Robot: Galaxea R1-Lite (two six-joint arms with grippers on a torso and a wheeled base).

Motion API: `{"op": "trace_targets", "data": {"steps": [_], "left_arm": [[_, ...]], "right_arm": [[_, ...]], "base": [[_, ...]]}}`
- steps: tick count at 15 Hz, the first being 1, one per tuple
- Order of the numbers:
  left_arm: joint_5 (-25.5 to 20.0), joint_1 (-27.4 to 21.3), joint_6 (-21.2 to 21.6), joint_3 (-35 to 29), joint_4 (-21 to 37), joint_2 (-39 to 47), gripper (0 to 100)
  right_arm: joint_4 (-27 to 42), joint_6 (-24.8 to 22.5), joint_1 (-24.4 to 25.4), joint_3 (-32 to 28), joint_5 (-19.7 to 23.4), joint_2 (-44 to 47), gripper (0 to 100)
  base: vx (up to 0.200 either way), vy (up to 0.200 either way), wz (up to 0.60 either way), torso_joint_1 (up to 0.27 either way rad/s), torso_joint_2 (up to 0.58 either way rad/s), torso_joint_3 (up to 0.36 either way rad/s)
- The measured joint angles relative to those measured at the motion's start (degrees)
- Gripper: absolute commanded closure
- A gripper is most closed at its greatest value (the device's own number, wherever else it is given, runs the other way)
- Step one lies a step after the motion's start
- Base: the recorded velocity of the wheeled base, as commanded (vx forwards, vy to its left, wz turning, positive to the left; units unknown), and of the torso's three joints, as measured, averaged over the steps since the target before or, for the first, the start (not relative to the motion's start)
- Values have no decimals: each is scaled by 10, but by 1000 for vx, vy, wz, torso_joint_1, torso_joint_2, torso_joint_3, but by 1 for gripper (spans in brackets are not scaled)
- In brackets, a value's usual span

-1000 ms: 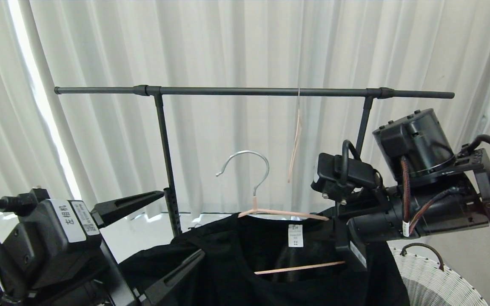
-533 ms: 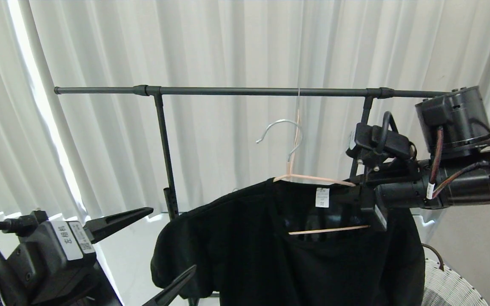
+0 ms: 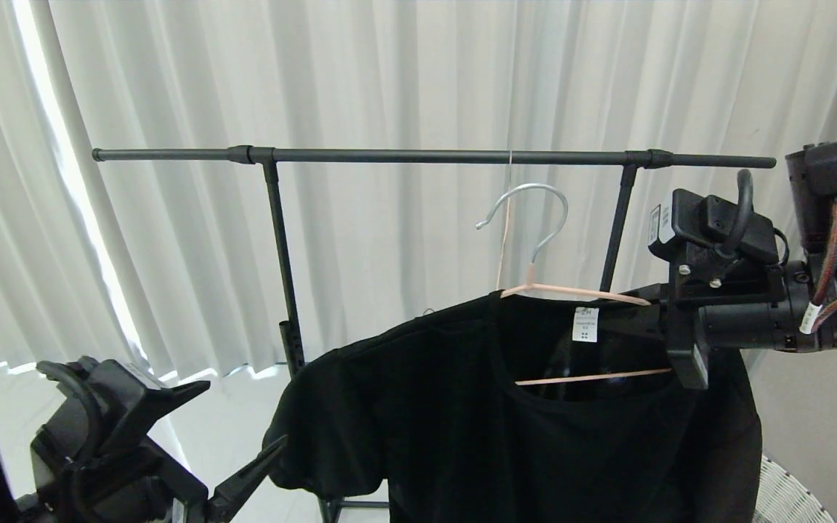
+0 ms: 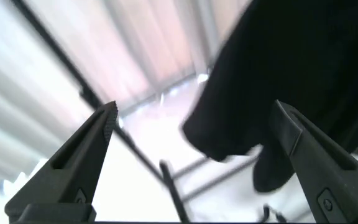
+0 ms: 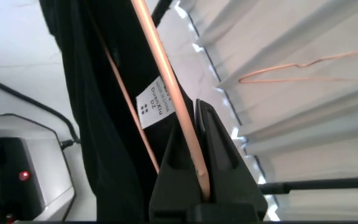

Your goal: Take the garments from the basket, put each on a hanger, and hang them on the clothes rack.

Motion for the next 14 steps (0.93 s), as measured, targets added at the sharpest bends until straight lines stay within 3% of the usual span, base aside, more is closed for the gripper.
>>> {"op": "trace_targets", "data": {"steps": [3, 4, 8, 14], "left_arm": [[-36, 4, -1, 5, 0, 35, 0], [-50, 4, 0, 10, 0, 40, 100], [-51, 23, -1, 19, 0, 50, 100], [-51, 174, 2, 26, 0, 54, 100]], "right_arm": [[-27, -7, 10, 2, 0, -9, 100], [-29, -7, 14, 2, 0, -10, 100], [-30, -7, 19, 2, -2, -13, 100], [-59, -5, 1, 38, -5, -27, 100]], "base": [[0, 0, 0, 0, 0, 0], [0, 0, 0, 0, 0, 0], [0, 0, 0, 0, 0, 0], [0, 0, 0, 0, 0, 0]]}}
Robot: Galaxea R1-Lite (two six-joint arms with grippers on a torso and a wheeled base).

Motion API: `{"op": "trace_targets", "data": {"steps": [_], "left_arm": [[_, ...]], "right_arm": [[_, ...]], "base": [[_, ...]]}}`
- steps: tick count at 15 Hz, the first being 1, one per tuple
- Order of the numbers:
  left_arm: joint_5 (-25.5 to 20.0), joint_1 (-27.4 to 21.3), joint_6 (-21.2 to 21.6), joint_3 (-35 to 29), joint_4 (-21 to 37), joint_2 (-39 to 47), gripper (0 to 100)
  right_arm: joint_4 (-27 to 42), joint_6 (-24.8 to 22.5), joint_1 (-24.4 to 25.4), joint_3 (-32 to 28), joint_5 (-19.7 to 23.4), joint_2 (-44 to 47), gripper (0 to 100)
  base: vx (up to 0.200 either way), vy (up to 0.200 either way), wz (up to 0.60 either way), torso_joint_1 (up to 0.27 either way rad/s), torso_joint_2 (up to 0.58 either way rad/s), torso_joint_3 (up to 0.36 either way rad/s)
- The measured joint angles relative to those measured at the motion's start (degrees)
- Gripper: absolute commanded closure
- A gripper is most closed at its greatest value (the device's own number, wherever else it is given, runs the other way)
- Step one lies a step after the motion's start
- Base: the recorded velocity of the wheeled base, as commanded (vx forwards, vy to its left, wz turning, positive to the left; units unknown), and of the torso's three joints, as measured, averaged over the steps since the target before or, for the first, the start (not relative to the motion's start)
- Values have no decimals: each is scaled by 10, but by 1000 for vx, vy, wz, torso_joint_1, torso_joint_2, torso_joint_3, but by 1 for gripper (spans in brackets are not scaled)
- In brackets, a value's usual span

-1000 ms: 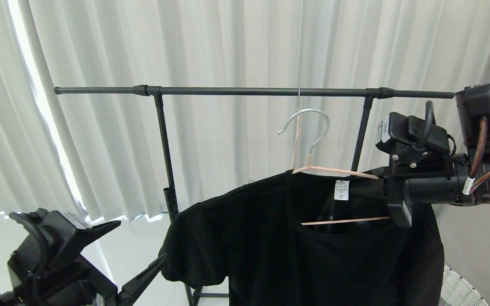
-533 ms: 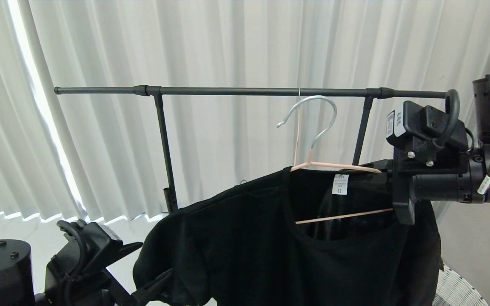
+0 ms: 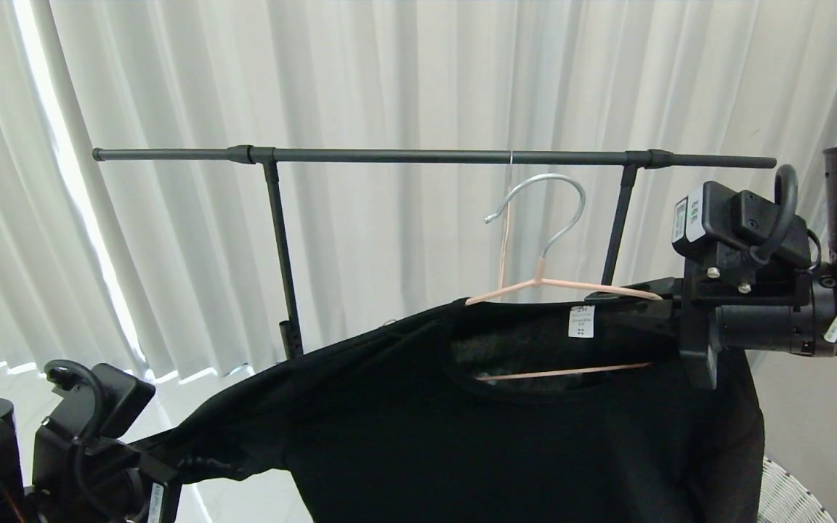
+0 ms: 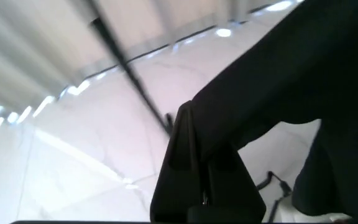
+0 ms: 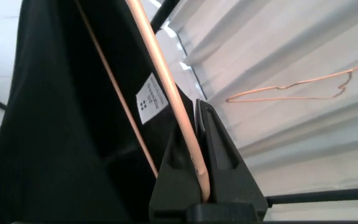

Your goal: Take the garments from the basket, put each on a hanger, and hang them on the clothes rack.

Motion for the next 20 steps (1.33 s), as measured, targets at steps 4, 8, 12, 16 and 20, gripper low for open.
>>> {"op": "trace_targets", "data": {"steps": [4, 8, 12, 16, 20], "left_arm": [[1, 0, 3, -3, 0, -13, 0], [-6, -5, -36, -26, 0, -41, 0], [-8, -1, -107, -114, 0, -69, 0], [-8, 4, -109, -167, 0, -60, 0], [51, 24, 0, -167, 24, -39, 0]], "right_arm": [[-2, 0, -2, 5, -5, -4, 100], [-1, 1, -14, 14, -35, -11, 100], [7, 34, -77, 40, -56, -36, 100], [54, 76, -135, 58, -95, -72, 100], [100, 109, -145, 81, -210, -100, 100]], "base": [[0, 0, 0, 0, 0, 0], [0, 0, 0, 0, 0, 0], [0, 0, 0, 0, 0, 0], [0, 0, 0, 0, 0, 0], [0, 0, 0, 0, 0, 0]]}}
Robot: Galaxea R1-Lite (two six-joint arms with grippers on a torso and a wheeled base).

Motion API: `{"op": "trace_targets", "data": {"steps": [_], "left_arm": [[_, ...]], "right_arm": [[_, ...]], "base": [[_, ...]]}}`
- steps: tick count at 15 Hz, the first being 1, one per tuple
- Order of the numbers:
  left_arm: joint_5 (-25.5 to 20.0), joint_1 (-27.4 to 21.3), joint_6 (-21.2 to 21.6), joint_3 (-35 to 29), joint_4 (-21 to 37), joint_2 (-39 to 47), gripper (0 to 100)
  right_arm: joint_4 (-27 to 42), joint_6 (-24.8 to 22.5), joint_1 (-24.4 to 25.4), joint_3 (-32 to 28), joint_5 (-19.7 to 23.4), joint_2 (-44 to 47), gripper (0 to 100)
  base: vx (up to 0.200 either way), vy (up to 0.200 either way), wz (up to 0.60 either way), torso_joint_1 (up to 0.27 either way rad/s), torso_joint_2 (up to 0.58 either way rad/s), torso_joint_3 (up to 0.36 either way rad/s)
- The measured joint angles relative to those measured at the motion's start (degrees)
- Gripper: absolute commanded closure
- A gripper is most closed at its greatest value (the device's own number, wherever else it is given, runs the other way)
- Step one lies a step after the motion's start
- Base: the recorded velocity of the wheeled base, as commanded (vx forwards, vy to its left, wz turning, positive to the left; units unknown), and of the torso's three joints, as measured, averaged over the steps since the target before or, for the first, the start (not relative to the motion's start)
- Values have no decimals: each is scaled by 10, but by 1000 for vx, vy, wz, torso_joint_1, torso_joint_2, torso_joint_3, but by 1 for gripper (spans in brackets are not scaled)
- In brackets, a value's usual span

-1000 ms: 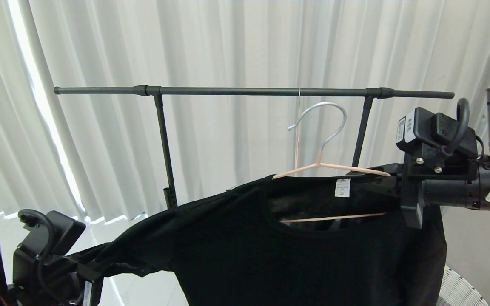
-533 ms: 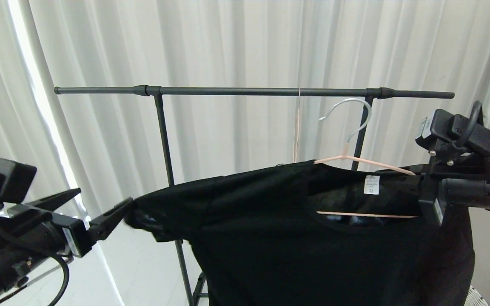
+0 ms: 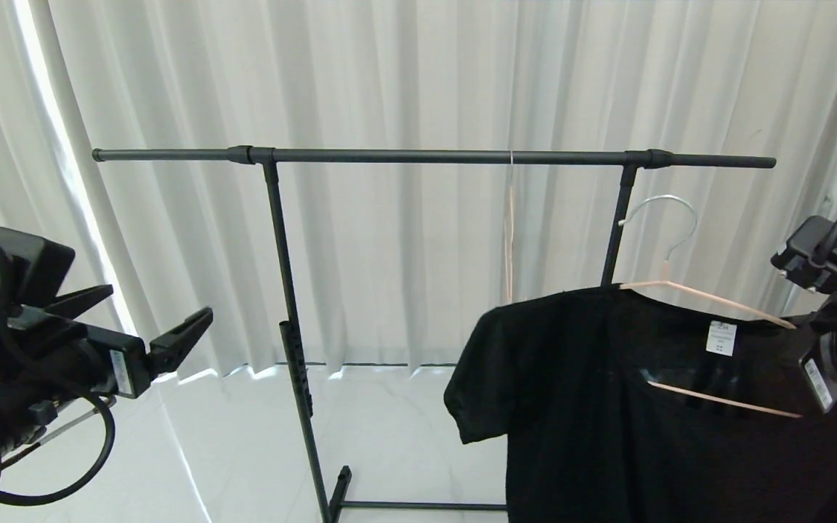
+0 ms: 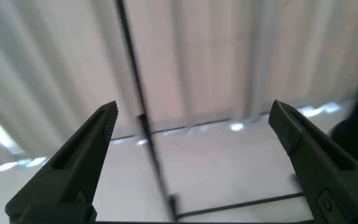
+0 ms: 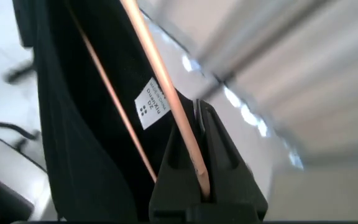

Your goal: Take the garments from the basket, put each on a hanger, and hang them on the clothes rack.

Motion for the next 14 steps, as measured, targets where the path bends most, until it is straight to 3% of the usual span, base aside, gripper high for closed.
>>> {"op": "trace_targets", "data": {"steps": [1, 2, 5, 7, 14], "left_arm": [[47, 20, 62, 3, 14, 12, 0], [76, 39, 91, 4, 25, 25, 0], [90, 58, 101, -1, 28, 59, 0], [90, 61, 100, -3, 28, 65, 0], [86, 48, 99, -5, 27, 63, 0]], "right_arm": [[20, 16, -2, 1, -40, -4, 100], [34, 32, -4, 1, -68, -7, 100], [96, 78, -11, 2, -167, -12, 100], [122, 96, -18, 1, -182, -16, 100], [131, 140, -19, 2, -184, -12, 100]], "base": [[0, 0, 0, 0, 0, 0], [0, 0, 0, 0, 0, 0], [0, 0, 0, 0, 0, 0], [0, 0, 0, 0, 0, 0], [0, 200, 0, 4, 6, 3]]}}
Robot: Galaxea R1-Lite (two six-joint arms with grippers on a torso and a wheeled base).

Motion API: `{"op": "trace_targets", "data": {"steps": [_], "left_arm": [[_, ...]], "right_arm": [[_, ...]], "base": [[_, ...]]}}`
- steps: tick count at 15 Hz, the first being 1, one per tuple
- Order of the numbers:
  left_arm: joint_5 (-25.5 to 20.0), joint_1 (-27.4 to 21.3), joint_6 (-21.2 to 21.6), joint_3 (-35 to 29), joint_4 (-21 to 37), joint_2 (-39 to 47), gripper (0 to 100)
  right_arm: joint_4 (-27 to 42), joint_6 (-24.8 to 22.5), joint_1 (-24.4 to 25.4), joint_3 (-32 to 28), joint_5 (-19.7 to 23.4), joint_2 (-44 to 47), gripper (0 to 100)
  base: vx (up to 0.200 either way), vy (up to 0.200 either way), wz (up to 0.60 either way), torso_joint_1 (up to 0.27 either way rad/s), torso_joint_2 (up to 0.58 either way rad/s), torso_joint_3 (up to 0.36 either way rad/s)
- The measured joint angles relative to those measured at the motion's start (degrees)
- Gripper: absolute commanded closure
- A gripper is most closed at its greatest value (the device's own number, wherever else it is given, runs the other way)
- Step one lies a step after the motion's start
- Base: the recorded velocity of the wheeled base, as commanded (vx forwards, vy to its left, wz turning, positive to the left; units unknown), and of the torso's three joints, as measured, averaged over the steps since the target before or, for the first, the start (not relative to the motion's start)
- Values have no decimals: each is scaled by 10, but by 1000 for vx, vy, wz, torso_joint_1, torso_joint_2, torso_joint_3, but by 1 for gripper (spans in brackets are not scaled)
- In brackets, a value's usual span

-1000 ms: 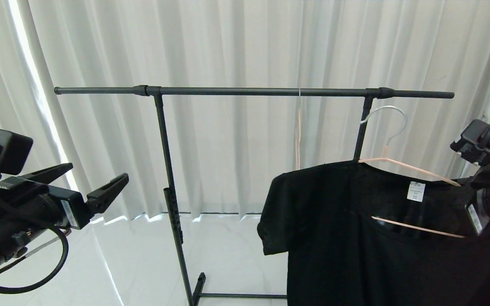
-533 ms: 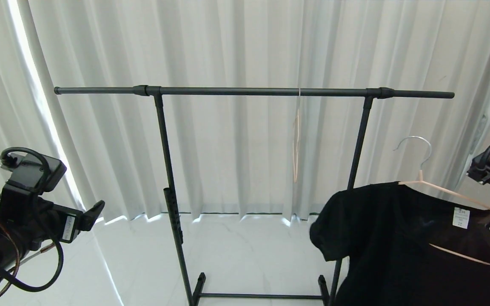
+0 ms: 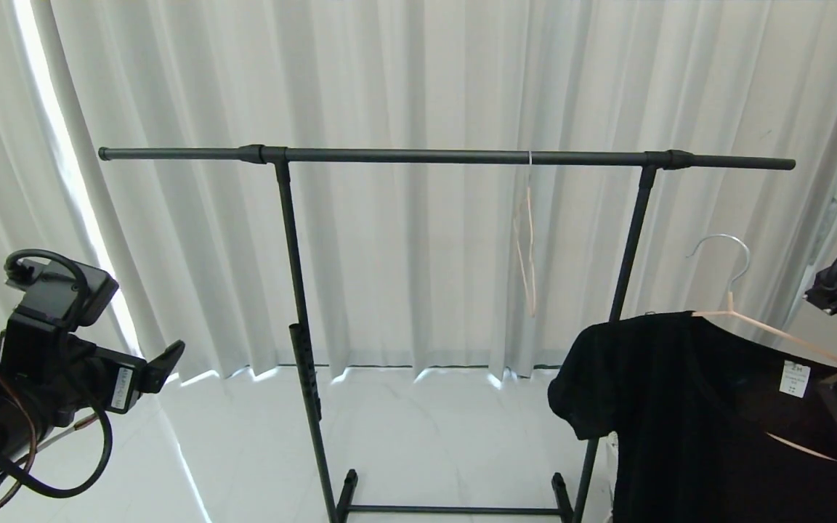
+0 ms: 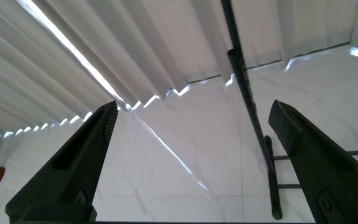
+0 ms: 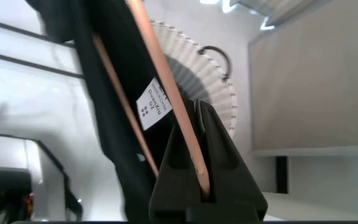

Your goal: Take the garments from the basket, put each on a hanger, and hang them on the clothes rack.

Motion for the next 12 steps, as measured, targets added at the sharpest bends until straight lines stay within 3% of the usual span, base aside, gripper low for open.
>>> {"op": "trace_targets", "data": {"steps": [4, 6, 8, 10, 12], "left_arm": [[0, -5, 0, 0, 0, 0, 0], [-1, -8, -2, 0, 0, 1, 0], [0, -8, -3, 1, 0, 1, 0], [0, -9, -2, 3, 0, 1, 0], [0, -9, -2, 4, 0, 1, 0]], "right_arm": [[0, 10, 18, 1, 0, 5, 100], [-2, 42, 46, -1, 0, 13, 100], [-5, 106, 94, -20, 0, 33, 100], [-3, 156, 132, -64, -1, 65, 100], [-3, 176, 151, -123, -3, 105, 100]], "base": [[0, 200, 0, -2, 1, 5], [0, 0, 0, 0, 0, 0], [0, 0, 0, 0, 0, 0], [0, 0, 0, 0, 0, 0], [0, 0, 0, 0, 0, 0]]}}
